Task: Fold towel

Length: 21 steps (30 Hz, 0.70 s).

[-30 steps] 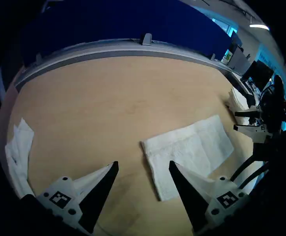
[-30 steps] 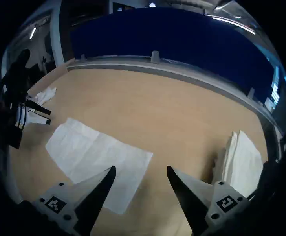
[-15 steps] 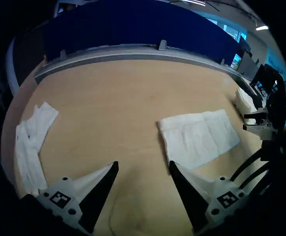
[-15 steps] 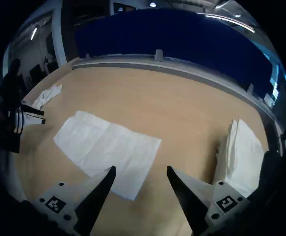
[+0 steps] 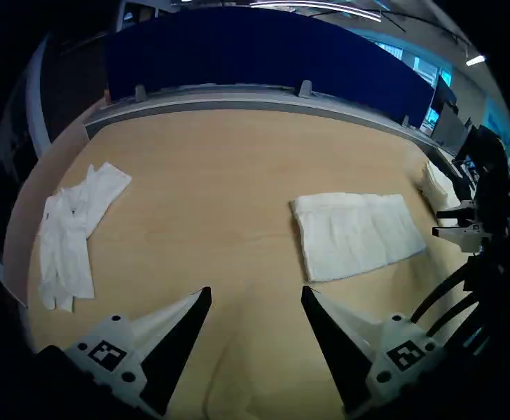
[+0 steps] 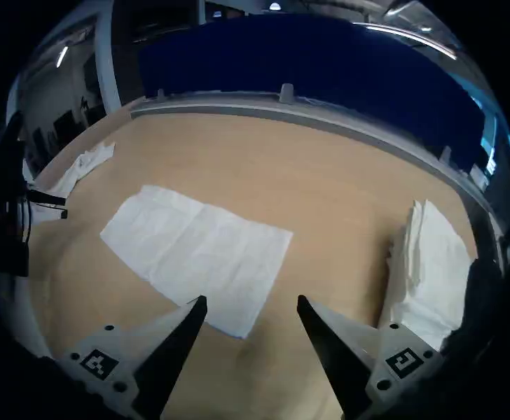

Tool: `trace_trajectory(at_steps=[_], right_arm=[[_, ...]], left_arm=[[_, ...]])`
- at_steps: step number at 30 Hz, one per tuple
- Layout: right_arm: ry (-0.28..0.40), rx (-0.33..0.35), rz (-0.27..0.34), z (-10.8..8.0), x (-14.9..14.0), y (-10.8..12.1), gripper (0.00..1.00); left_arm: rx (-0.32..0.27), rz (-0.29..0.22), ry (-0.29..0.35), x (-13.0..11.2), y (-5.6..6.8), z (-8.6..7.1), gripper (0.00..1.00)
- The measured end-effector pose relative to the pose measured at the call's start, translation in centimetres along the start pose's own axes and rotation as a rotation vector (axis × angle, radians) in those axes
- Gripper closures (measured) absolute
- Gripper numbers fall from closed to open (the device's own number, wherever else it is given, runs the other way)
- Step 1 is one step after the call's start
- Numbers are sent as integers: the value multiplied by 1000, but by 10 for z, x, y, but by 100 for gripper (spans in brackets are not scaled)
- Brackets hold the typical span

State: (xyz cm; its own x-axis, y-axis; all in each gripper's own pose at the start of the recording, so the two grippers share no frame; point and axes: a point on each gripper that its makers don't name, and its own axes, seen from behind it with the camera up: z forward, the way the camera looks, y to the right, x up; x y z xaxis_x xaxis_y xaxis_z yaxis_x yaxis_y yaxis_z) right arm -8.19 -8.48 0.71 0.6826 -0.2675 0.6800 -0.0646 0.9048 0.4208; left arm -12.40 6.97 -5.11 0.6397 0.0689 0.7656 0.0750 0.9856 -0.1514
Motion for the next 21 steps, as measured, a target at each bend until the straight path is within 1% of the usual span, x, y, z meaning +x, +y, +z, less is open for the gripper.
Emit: trace_trajectory(at_steps=[5,8,11,15,21], right_arm=[[-4,1,10,4,-11,-7,0],[-17,10,5,7,-21,-12,0],[-30,22,-14,9,-33,-19,0],[-43,43,-60,10,-45,-25,1],[-82,89,-131,14,-59,-27,25]], left_arm=[[21,-13,-4,-17,-5,-16,5],[30,-23,-11,-30,-6,-27,4],[40,-29,-20,-44,-7,-38,4],[54,-36,-30,-60,-9,-53,4],[65,-62,-55,-80,-14,-68,5]])
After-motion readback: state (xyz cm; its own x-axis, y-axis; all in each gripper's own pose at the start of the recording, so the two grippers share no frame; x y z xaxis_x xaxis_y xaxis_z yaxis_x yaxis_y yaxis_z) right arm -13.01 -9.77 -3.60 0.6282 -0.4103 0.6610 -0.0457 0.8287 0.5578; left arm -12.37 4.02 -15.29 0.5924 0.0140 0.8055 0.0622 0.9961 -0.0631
